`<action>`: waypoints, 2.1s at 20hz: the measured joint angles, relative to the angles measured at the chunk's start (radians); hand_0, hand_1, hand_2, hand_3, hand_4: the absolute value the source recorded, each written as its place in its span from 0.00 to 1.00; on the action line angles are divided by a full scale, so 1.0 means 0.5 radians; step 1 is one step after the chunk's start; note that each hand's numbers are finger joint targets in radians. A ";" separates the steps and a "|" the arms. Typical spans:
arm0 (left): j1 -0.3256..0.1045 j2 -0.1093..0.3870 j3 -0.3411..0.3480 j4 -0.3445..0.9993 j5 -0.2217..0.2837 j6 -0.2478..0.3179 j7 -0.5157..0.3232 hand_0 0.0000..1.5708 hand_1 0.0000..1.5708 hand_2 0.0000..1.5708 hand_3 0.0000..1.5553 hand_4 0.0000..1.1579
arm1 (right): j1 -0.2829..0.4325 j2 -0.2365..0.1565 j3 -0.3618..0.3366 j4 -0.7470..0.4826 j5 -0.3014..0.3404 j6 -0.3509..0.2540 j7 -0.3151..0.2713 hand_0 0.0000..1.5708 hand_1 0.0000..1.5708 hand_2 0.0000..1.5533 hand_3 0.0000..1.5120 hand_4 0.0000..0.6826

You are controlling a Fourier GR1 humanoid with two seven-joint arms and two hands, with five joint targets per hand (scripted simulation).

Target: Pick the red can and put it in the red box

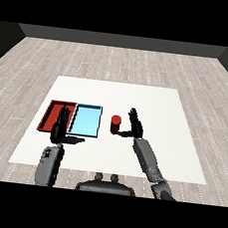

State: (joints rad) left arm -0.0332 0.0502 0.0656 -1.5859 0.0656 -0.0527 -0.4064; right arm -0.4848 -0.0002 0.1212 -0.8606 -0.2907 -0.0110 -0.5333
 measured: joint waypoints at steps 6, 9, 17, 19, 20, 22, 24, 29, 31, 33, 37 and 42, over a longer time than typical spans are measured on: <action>0.018 -0.011 -0.011 -0.014 -0.005 0.008 -0.003 0.00 0.00 0.00 0.00 0.00 | -0.082 0.000 0.249 0.162 -0.206 -0.178 -0.109 0.00 0.00 0.00 0.00 0.00; 0.041 -0.013 -0.020 -0.037 0.004 -0.004 0.001 0.00 0.00 0.00 0.00 0.00 | -0.124 0.000 0.291 0.268 -0.285 -0.186 -0.183 0.00 0.00 0.00 0.00 0.00; 0.042 -0.002 -0.005 0.019 0.014 -0.034 -0.055 0.00 0.00 0.00 0.00 0.00 | -0.223 0.000 0.367 0.393 -0.429 -0.206 -0.217 0.00 0.00 0.00 0.00 0.00; 0.052 0.010 0.008 0.031 0.017 -0.047 -0.078 0.00 0.00 0.00 0.00 0.00 | -0.241 0.000 0.397 0.407 -0.468 -0.226 -0.226 0.00 0.00 0.00 0.00 0.00; 0.039 0.008 0.005 0.020 0.016 -0.039 -0.060 0.00 0.00 0.00 0.00 0.00 | -0.237 0.000 0.395 0.418 -0.469 -0.216 -0.233 0.00 0.00 0.00 0.00 0.00; 0.043 0.000 -0.010 -0.010 0.005 -0.026 -0.043 0.00 0.00 0.00 0.00 0.00 | -0.263 0.000 0.458 0.471 -0.537 -0.217 -0.286 0.00 0.00 0.00 0.00 0.00; 0.056 -0.010 -0.024 -0.042 0.001 -0.018 -0.017 0.00 0.00 0.00 0.00 0.00 | -0.296 0.000 0.495 0.526 -0.592 -0.204 -0.318 0.00 0.00 0.00 0.00 0.00; 0.013 -0.018 -0.029 -0.030 -0.011 0.006 0.012 0.00 0.00 0.00 0.00 0.00 | -0.370 0.000 0.643 0.612 -0.777 -0.218 -0.378 0.00 0.00 0.00 0.00 0.00; -0.020 -0.005 -0.012 0.017 0.001 -0.006 0.012 0.00 0.00 0.00 0.00 0.00 | -0.374 0.000 0.660 0.576 -0.796 -0.224 -0.345 0.00 0.00 0.00 0.00 0.00; 0.020 0.009 -0.007 -0.038 0.013 -0.020 0.026 0.00 0.00 0.00 0.00 0.00 | -0.433 0.000 0.701 0.615 -0.868 -0.223 -0.344 0.00 0.00 0.00 0.00 0.00; -0.007 0.012 0.005 -0.010 0.006 -0.010 0.019 0.00 0.00 0.00 0.00 0.00 | -0.454 0.000 0.824 0.627 -0.986 -0.239 -0.364 0.00 0.00 0.00 0.00 0.00; 0.027 0.015 -0.003 -0.051 0.003 -0.014 0.036 0.00 0.00 0.00 0.00 0.00 | -0.540 0.000 0.876 0.695 -1.081 -0.235 -0.359 0.00 0.00 0.00 0.00 0.00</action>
State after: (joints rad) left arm -0.0195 0.0575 0.0641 -1.6114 0.0673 -0.0594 -0.3885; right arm -0.7550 -0.0002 0.5593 -0.5130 -0.8311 -0.1285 -0.7127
